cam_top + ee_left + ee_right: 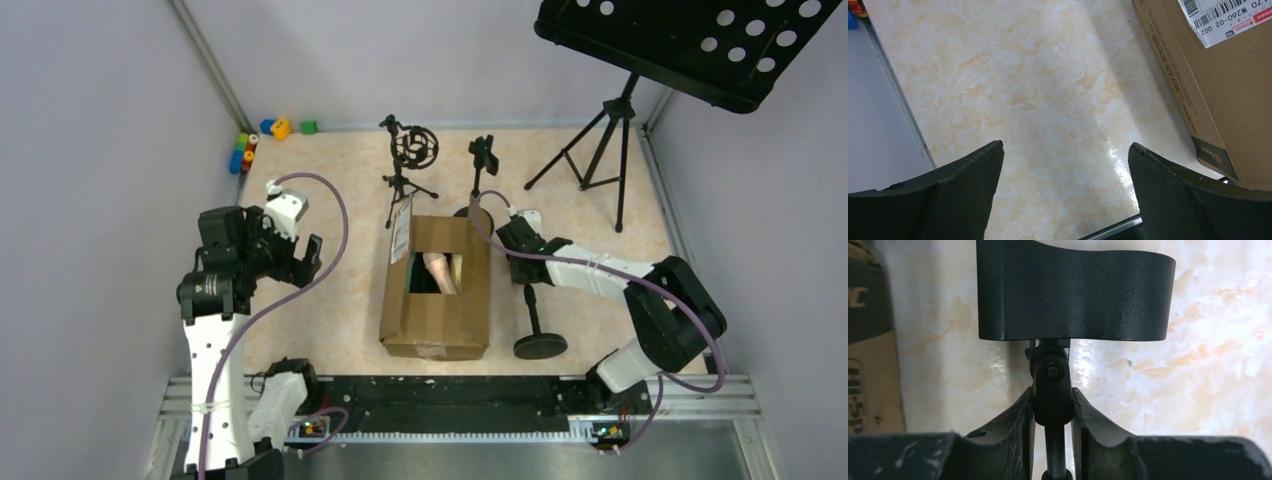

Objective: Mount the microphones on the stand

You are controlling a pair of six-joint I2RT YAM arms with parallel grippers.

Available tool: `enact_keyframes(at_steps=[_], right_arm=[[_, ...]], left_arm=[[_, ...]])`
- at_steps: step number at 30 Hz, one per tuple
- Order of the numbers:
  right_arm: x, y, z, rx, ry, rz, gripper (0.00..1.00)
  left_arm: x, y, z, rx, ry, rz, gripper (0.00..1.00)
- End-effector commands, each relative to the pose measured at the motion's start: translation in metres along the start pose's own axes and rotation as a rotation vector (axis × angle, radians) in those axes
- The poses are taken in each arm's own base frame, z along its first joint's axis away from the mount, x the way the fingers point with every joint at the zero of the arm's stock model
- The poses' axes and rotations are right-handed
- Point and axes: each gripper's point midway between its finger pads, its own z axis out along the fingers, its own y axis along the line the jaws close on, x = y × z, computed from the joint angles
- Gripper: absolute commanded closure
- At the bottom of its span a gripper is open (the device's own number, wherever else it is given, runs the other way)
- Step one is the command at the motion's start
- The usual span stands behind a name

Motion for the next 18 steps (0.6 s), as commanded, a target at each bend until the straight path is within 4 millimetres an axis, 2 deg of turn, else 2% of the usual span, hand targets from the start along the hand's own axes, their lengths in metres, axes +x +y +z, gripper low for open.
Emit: enact_keyframes(at_steps=[1,5,9,11,15,18], right_arm=[[-0.032,-0.022,-0.018,0.044,-0.142,0.098,1.00],[-0.056,-0.049,-0.045,0.107,-0.250,0.160,1.00],[-0.080,-0.100,-0.081,0.300,-0.411,0.237,1.00],[-0.090,-0.120,-0.097,0.363,-0.502,0.280,1.00],[-0.103,-0.145,-0.122,0.457,-0.647,0.310,1.00],[-0.108,-0.154,-0.130,0.493,-0.712,0.332,1.00]], left_arm=[[-0.005,0.002,-0.004,-0.015,-0.022,0.047,0.01],[-0.005,0.002,-0.004,-0.011,-0.022,0.058,0.01],[-0.003,0.001,-0.003,-0.005,-0.017,0.065,0.01],[-0.001,0.002,-0.002,-0.004,-0.013,0.070,0.01],[0.002,0.003,0.001,-0.005,-0.005,0.077,0.01],[0.004,0.004,0.005,-0.003,0.002,0.076,0.01]])
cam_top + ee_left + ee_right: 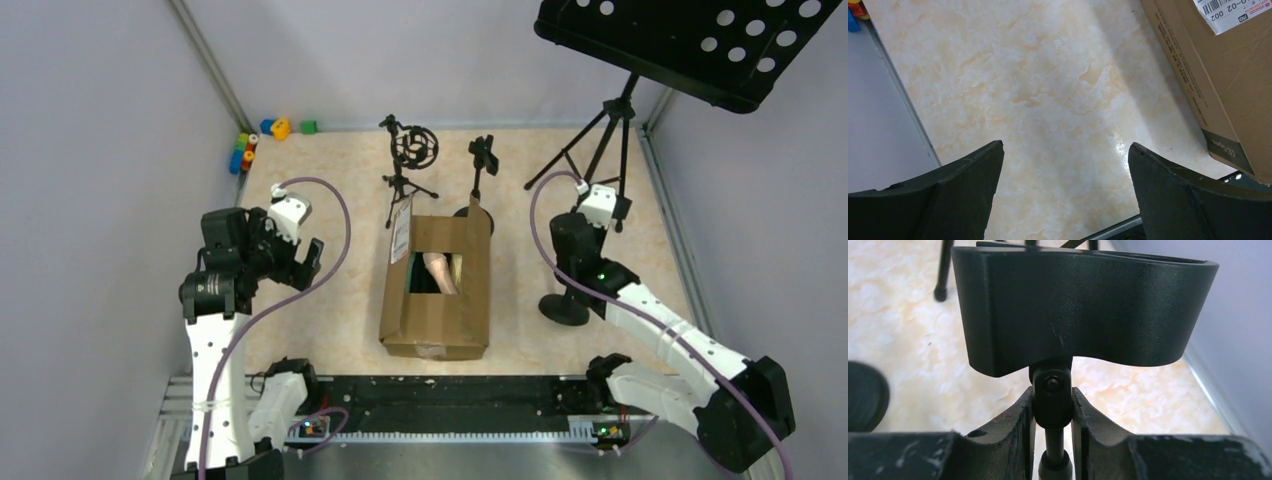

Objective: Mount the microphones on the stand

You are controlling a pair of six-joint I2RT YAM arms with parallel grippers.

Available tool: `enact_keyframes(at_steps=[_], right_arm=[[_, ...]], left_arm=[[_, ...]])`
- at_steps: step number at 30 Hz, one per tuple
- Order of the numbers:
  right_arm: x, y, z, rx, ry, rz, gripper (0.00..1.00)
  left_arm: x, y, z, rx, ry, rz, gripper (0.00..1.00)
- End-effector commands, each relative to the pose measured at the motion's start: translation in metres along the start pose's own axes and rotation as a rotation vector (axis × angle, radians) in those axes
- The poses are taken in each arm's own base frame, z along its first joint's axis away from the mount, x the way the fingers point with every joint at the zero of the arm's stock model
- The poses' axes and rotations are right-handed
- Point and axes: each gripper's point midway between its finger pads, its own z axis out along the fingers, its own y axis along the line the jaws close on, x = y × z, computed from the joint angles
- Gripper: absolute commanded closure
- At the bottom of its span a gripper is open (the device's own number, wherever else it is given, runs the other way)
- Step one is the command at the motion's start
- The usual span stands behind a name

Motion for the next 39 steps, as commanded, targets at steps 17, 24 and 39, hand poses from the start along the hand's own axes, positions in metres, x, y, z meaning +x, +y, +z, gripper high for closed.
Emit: enact_keyframes(at_steps=[17,24,39], right_arm=[[-0.057,-0.046,-0.022,0.138,-0.406,0.117,1.00],[-0.057,-0.051,-0.018,0.206,-0.431,0.089,1.00],[-0.006,-0.052,-0.013,0.189,-0.254,0.149,0.79]], left_arm=[[-0.009,0.010,0.016,0.005,-0.006,-0.004,0.01],[-0.009,0.010,0.013,0.002,-0.002,-0.003,0.01],[-0.007,0.007,0.001,-0.018,-0.004,0.021,0.01]])
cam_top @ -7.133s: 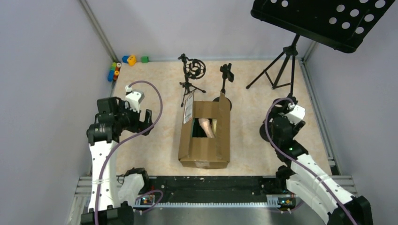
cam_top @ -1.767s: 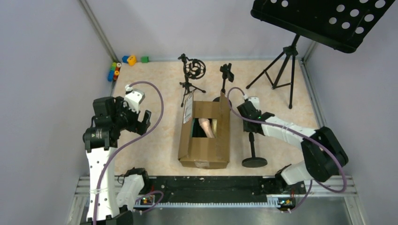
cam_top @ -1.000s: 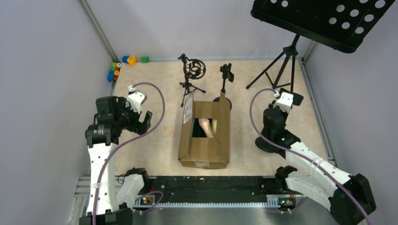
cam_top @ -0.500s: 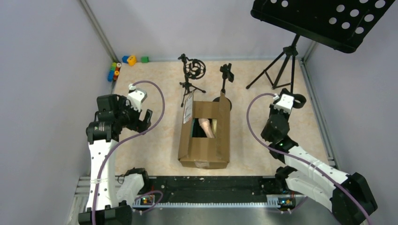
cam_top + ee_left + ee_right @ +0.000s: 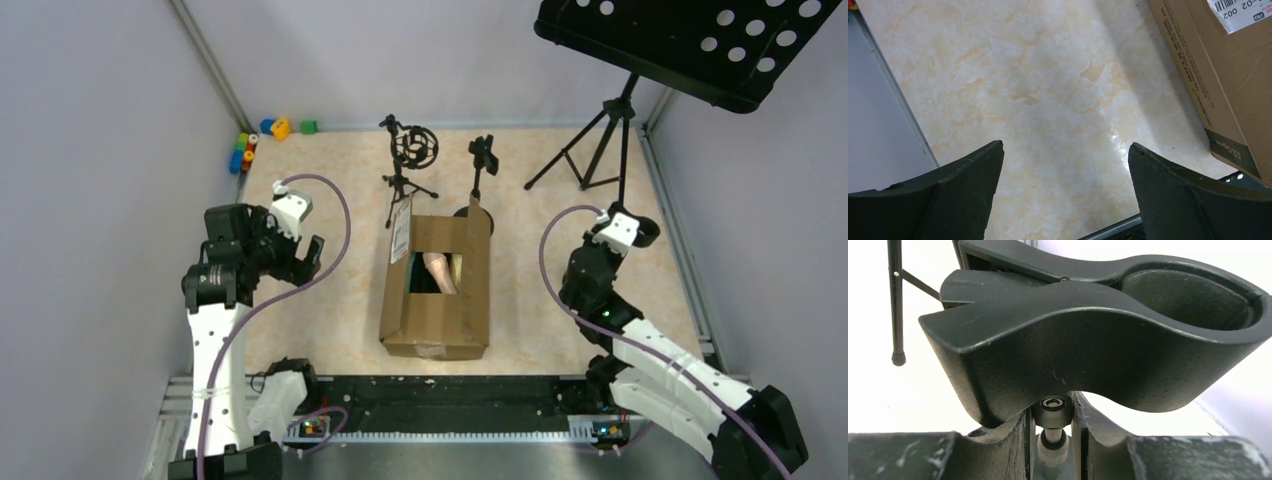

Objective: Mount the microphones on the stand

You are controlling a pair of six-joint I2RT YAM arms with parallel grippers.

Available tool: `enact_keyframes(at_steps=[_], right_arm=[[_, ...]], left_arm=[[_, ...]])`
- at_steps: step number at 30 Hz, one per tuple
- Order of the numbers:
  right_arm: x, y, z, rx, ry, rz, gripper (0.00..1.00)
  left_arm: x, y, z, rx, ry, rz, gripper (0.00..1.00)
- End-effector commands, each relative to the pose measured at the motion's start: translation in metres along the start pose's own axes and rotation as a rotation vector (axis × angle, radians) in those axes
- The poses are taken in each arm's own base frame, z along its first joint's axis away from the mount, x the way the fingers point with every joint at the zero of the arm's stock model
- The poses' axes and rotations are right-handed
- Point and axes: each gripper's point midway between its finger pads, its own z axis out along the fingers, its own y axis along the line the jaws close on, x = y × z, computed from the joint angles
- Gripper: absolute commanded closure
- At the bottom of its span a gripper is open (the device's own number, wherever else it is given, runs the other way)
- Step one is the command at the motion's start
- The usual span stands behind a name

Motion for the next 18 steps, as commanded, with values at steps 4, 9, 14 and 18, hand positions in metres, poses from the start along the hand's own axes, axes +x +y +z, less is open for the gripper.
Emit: enact_keyframes(at_steps=[4,9,14,18], right_arm=[[0.007,0.006,-0.006,-0.022,0.097,0.035,0.35],[0.012,0.001,-0.017,-0.044,0.170,0.043,0.11],[0.009,0.013,-0.039,-0.157,0.209,0.060,0.01],[0.008,0.026,-0.065,-0.252,0.242,0.044,0.01]], left_arm=[[-0.014,0.001,-0.017,-0.030,-0.053,0.041,0.01],[-0.016,0.000,-0.019,-0.027,-0.054,0.040,0.01],[-0.019,0.000,-0.021,-0.026,-0.057,0.032,0.01],[-0.022,0.000,-0.023,-0.026,-0.064,0.031,0.01]])
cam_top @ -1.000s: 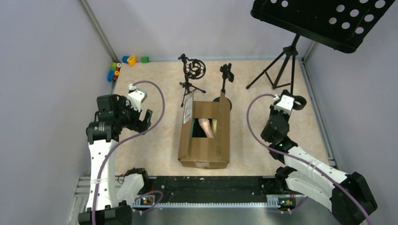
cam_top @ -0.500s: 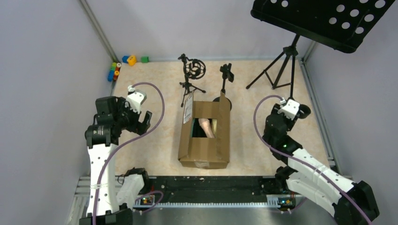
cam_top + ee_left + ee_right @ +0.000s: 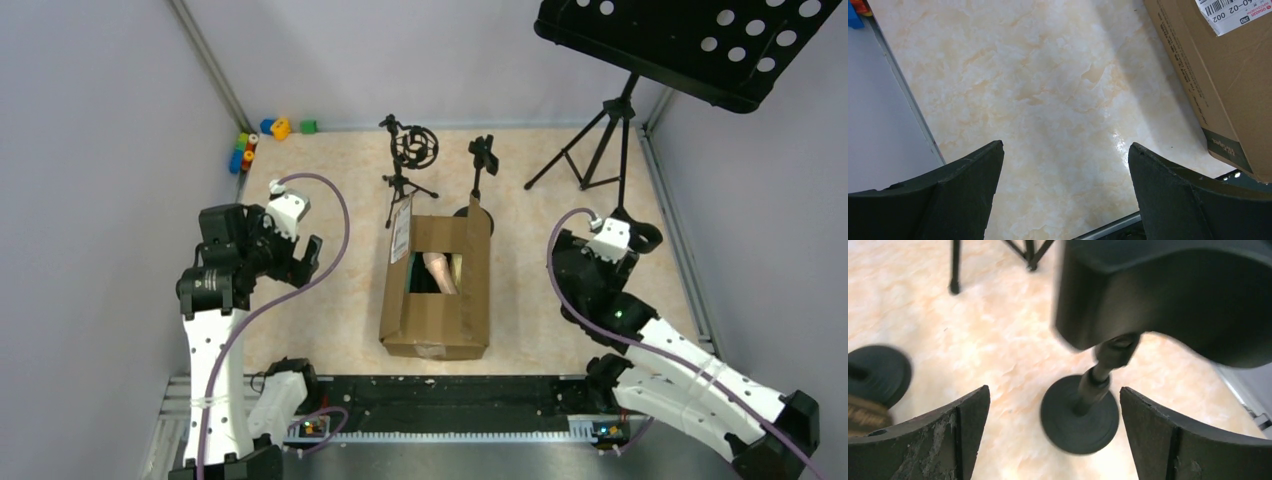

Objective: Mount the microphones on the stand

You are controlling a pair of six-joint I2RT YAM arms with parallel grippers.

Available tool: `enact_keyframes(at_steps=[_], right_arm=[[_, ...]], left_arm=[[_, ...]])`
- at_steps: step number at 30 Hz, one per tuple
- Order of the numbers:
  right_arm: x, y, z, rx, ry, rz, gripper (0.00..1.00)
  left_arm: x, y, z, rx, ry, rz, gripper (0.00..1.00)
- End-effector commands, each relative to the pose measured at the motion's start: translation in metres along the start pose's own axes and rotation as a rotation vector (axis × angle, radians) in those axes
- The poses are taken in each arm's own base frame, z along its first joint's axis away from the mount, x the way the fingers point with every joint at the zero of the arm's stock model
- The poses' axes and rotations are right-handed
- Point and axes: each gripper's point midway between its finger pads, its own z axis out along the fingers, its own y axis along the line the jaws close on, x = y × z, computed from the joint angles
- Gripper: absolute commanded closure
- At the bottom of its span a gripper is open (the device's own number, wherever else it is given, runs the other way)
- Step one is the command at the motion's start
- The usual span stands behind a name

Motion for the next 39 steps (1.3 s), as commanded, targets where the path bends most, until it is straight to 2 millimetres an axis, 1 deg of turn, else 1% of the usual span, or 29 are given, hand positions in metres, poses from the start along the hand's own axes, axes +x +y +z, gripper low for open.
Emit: enact_keyframes(at_steps=[1,4,5,7,10,13,15,16,17,18,19,23,24,27,30,33,36,39], right_arm=[[-0.002,0.021,-0.030,-0.119,0.047,0.006,0.01],[-0.003,0.044,-0.050,-0.214,0.070,-0.017,0.01],[-0.007,0.052,-0.057,-0.243,0.074,-0.023,0.01],[-0.021,0.072,-0.070,-0.304,0.072,-0.025,0.01],[-0.058,0.105,-0.085,-0.380,0.048,-0.015,0.01],[-0.104,0.137,-0.095,-0.449,-0.025,-0.040,0.01],[-0.132,0.158,-0.096,-0.500,-0.061,-0.042,0.01],[-0.143,0.168,-0.094,-0.530,-0.060,-0.030,0.01],[-0.158,0.177,-0.090,-0.556,-0.059,-0.003,0.01],[-0.166,0.182,-0.077,-0.558,-0.053,0.003,0.01],[-0.173,0.191,-0.069,-0.573,-0.049,-0.001,0.01],[-0.185,0.221,-0.032,-0.616,-0.013,-0.038,0.01],[-0.183,0.230,-0.022,-0.622,0.002,-0.058,0.01],[-0.186,0.244,-0.005,-0.629,0.010,-0.097,0.01],[-0.185,0.254,0.005,-0.654,0.026,-0.118,0.01],[-0.179,0.257,0.012,-0.655,0.047,-0.127,0.04],[-0.174,0.256,0.015,-0.653,0.059,-0.129,0.07],[-0.169,0.255,0.013,-0.669,0.059,-0.133,0.13]], left_arm=[[-0.017,0.003,-0.008,-0.012,-0.044,0.018,0.01],[-0.018,0.003,-0.010,-0.014,-0.045,0.018,0.01],[-0.018,0.003,-0.010,-0.015,-0.045,0.017,0.01],[-0.019,0.003,-0.011,-0.013,-0.044,0.011,0.01],[-0.021,0.001,-0.011,-0.003,-0.047,0.001,0.01],[-0.022,-0.003,-0.011,0.020,-0.047,-0.019,0.01],[-0.022,-0.007,-0.010,0.041,-0.050,-0.032,0.01],[-0.021,-0.009,-0.009,0.053,-0.047,-0.038,0.01],[-0.021,-0.010,-0.008,0.060,-0.045,-0.041,0.01],[-0.020,-0.010,-0.008,0.061,-0.041,-0.044,0.01],[-0.020,-0.010,-0.008,0.059,-0.039,-0.046,0.01],[-0.016,-0.009,-0.008,0.048,-0.036,-0.045,0.01],[-0.015,-0.009,-0.008,0.045,-0.033,-0.043,0.01],[-0.013,-0.008,-0.009,0.034,-0.025,-0.036,0.01],[-0.011,-0.006,-0.009,0.024,-0.021,-0.031,0.01],[-0.011,-0.005,-0.009,0.019,-0.021,-0.031,0.01],[-0.011,-0.005,-0.007,0.020,-0.019,-0.037,0.01],[-0.011,-0.004,-0.006,0.018,-0.018,-0.040,0.01]])
